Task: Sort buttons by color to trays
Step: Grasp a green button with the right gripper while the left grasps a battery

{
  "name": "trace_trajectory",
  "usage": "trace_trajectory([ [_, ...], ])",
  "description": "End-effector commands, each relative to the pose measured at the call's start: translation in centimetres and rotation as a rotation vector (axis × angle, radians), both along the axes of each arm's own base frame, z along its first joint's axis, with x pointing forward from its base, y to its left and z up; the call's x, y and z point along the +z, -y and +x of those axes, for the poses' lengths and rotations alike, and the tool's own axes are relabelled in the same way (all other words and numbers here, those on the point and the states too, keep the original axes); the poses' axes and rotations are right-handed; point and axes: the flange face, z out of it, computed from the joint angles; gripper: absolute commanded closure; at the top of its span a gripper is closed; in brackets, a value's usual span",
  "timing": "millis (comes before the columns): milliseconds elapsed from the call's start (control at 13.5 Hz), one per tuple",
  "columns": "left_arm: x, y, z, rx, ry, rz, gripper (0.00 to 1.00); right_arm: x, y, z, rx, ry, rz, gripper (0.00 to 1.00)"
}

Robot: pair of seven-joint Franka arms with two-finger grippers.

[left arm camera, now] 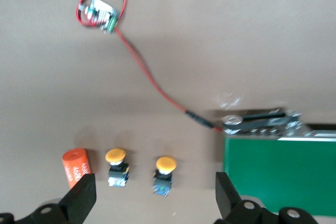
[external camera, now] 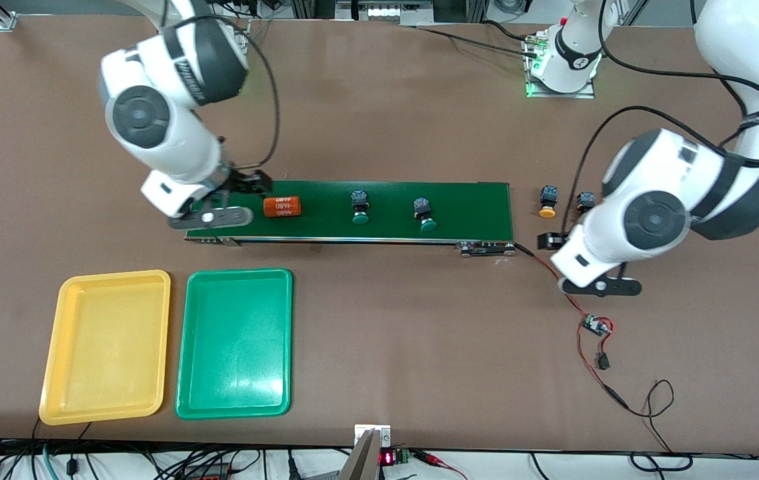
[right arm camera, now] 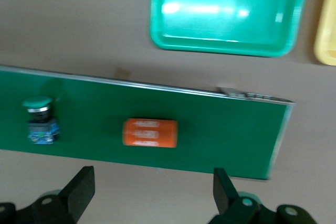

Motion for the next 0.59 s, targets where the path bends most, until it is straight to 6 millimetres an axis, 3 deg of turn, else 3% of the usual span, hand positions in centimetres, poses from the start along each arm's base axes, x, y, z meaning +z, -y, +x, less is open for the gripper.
trace_trajectory([
  [0, -0.3, -6.8, -0.4, -0.004, -0.054, -0.062, 0.00, -2.5, -4.5, -0.9, -0.025, 0.018, 0.022, 0.00],
  [148, -2.3, -11.0, -1.4, -0.007, -0.047, -0.061, 0.00, -5.0, -8.4, -2.0, -0.069, 0.039, 0.022, 0.00],
  [223, -3.9, -12.6, -2.8, -0.016, -0.042, -0.045, 0.00, -6.1, -9.7, -2.4, -0.103, 0.050, 0.024, 0.00],
  [371, -6.9, -15.6, -6.5, 0.013, -0.034, -0.012, 0.00, -8.1, -11.5, -2.8, -0.120, 0.060, 0.026, 0.00],
  [520, -9.3, -16.9, -9.6, 0.024, -0.058, 0.013, 0.00, -9.8, -12.3, -3.1, -0.112, 0.058, 0.022, 0.00],
])
